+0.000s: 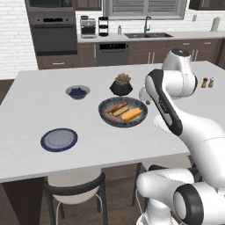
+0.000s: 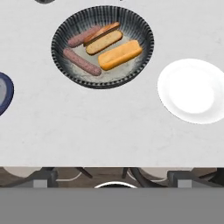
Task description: Place one bun and one sausage from the bowl on each plate.
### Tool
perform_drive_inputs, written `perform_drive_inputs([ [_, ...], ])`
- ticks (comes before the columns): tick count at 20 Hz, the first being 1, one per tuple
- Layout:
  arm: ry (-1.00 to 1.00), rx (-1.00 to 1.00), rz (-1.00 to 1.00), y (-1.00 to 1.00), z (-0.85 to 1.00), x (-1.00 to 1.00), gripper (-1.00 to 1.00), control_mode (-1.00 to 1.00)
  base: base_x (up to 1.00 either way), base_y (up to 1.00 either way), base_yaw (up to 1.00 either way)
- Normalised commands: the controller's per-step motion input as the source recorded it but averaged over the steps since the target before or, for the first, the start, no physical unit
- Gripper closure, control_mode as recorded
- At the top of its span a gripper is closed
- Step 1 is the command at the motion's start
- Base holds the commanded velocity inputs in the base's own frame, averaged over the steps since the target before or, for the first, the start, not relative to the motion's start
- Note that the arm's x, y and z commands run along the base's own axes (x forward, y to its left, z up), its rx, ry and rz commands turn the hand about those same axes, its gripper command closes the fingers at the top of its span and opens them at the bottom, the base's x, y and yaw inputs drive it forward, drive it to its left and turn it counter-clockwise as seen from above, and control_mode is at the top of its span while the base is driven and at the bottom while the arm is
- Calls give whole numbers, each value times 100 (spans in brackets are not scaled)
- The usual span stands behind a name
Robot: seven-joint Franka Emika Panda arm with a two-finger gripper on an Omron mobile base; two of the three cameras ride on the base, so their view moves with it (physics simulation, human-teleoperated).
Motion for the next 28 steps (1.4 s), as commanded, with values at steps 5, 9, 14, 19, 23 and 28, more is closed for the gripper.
perform_drive_inputs([
  [5, -1, 5, 0, -6, 8, 1, -100, -100, 5, 0, 0],
  [9, 2, 12, 0, -28, 7, 63, -100, -100, 0, 0, 0],
  [14, 6, 0, 10, -4, -3, 61, -100, -100, 0, 0, 0],
  [19, 8, 0, 0, 0, -36, 67, -100, -100, 0, 0, 0],
  [23, 0, -1, -1, 6, -78, 27, -100, -100, 0, 0, 0],
  [28, 0, 0, 0, 3, -48, 7, -100, -100, 0, 0, 0],
])
